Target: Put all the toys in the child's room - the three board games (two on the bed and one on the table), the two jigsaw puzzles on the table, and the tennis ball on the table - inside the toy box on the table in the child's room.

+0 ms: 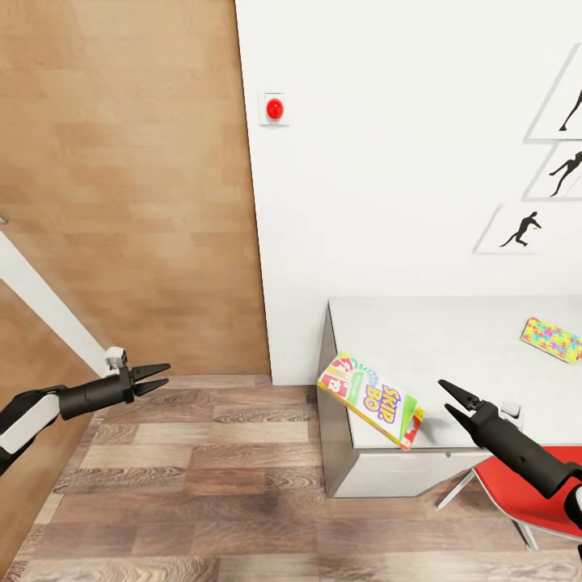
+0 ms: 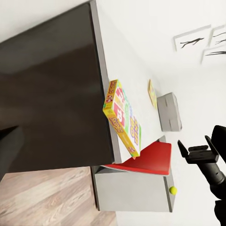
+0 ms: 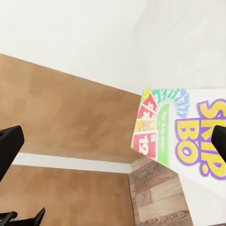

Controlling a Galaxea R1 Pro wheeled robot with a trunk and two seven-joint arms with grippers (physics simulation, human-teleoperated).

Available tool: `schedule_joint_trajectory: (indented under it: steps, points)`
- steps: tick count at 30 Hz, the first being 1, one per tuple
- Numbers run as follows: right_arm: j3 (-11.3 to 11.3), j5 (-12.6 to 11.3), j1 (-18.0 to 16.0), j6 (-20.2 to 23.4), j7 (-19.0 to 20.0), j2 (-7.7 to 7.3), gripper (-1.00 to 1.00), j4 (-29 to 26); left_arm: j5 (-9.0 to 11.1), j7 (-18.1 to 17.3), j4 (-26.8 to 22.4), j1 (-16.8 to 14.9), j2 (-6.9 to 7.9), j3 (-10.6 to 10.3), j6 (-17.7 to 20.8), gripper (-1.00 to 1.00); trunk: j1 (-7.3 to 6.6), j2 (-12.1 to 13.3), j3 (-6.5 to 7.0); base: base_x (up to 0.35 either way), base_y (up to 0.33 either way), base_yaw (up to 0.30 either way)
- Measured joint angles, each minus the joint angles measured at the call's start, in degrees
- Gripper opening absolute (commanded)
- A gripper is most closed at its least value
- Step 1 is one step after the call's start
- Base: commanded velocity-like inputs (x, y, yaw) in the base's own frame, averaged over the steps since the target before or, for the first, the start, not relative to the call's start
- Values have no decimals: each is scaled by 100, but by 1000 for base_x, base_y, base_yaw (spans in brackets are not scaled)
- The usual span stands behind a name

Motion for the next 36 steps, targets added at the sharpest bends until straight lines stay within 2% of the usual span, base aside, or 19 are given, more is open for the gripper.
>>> schedule_joint_trajectory:
  steps: [7, 15, 17, 19, 20, 26, 27, 29, 33, 36]
  points:
    - [-7, -11, -4, 154, 171, -12, 100, -35, -3, 31, 0, 0, -47, -8, 1, 100, 0, 0, 0, 0, 0, 0]
    - [-38, 0, -5, 457, 1046, -25, 100, -52, -32, 208, -13, -2, -247, -20, 5, 100, 0, 0, 0, 0, 0, 0]
    - [-36, 7, -4, 487, 1246, -29, 100, -53, -63, 506, -16, -32, -535, -21, 19, 100, 0, 0, 0, 0, 0, 0]
    - [-40, 12, -3, 494, 1303, -31, 100, -54, -75, 716, -17, -68, -713, -10, 40, 100, 0, 0, 0, 0, 0, 0]
    - [-44, 11, -2, 498, 1340, -31, 100, -54, -82, 930, -17, -114, -864, -4, 58, 100, 0, 0, 0, 0, 0, 0]
    - [-36, 10, -1, 504, 1392, -28, 100, -54, -90, 1547, -13, -219, -1293, 9, 80, 100, 0, 0, 0, 0, 0, 0]
    - [-29, 9, -1, 505, 1399, -25, 100, -54, -90, 1712, 1, -231, -1457, 2, 68, 100, 0, 0, 0, 0, 0, 0]
    - [-18, 9, 0, 506, 1405, -23, 100, -54, -88, 1928, 52, -244, -1683, -10, 43, 100, 0, 0, 0, 0, 0, 0]
    - [-15, 9, 0, 506, 1412, -24, 100, -54, -95, 2155, 247, -253, -1847, -8, 33, 100, 0, 0, 0, 0, 0, 0]
    - [-13, 9, 0, 506, 1416, -22, 100, -54, -97, 2219, 327, -255, -1886, -8, 34, 100, 0, 0, 0, 0, 0, 0]
